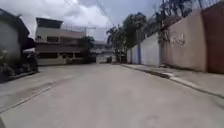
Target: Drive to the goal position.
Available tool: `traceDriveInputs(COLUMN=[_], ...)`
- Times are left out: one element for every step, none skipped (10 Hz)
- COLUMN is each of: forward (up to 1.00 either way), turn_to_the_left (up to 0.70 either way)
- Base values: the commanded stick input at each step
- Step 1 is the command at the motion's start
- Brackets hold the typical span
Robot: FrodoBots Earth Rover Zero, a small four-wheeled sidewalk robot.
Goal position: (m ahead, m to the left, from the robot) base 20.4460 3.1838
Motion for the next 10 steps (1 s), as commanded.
traceDriveInputs(forward=[1.00,1.00,1.00,1.00,1.00,1.00,1.00,1.00,1.00,1.00], turn_to_the_left=[0.00,0.00,0.00,0.00,0.00,0.00,0.00,0.00,0.00,0.00])
